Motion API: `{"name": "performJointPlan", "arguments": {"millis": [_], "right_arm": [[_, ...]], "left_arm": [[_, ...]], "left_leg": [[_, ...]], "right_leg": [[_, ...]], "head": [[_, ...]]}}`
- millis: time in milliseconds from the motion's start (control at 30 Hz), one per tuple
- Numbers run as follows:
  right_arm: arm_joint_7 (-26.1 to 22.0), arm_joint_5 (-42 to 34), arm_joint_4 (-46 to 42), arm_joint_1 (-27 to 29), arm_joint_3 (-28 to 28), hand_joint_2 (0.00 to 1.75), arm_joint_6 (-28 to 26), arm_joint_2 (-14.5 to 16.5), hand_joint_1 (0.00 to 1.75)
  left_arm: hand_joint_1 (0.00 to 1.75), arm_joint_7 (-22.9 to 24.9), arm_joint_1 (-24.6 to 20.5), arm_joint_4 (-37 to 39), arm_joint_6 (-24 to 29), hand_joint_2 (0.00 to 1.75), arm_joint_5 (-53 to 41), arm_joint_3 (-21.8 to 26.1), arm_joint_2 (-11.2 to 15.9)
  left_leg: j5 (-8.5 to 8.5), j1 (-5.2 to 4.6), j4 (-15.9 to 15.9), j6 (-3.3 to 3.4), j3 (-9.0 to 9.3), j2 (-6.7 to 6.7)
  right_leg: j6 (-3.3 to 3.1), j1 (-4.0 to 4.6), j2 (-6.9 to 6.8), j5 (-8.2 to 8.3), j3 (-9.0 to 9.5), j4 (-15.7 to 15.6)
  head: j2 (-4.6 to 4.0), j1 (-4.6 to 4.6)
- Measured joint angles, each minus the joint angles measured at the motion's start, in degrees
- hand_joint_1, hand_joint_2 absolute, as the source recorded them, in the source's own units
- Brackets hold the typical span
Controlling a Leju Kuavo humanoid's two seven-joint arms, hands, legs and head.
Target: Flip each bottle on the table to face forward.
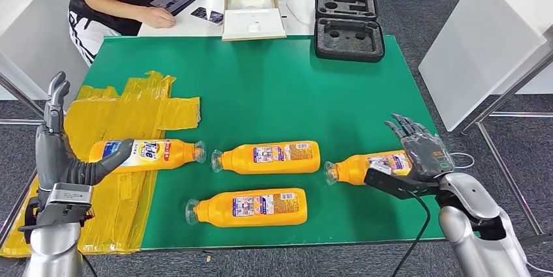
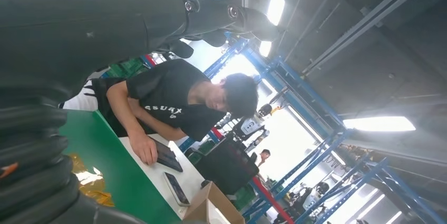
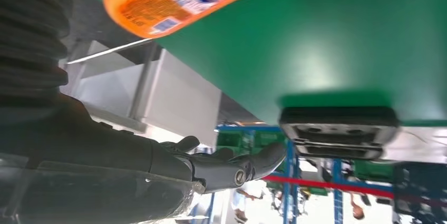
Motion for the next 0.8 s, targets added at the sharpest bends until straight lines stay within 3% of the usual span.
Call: {"name": "performJointPlan", "arguments": {"millis": [567,800], "right_arm": [[-0.9,-4.1,7.8,-0.9,-1.6,1.75,7.7,-8.0,0.00],[-1.0,-4.2,10.4,-1.0,-1.5,1.75,8.4,-9.2,0.00]], "left_arm": [[0.00,0.1,-2.0,0.1,-1.3,1.75,1.2,-0.2,-0.1],[0.00,-0.3,-2.3,0.2,-1.5,1.75,1.6,-0.6,-0.1]], "left_leg": [[-0.01,-0.02,0.0,0.02,0.00,-0.01],[-0.02,-0.01,0.0,0.02,0.00,-0.01]], "right_leg": [[0.01,-0.03,-0.01,0.00,-0.01,0.0],[0.01,-0.01,-0.01,0.00,-0.01,0.0]], "head": [[0.00,-0.01],[0.00,-0.02]]}}
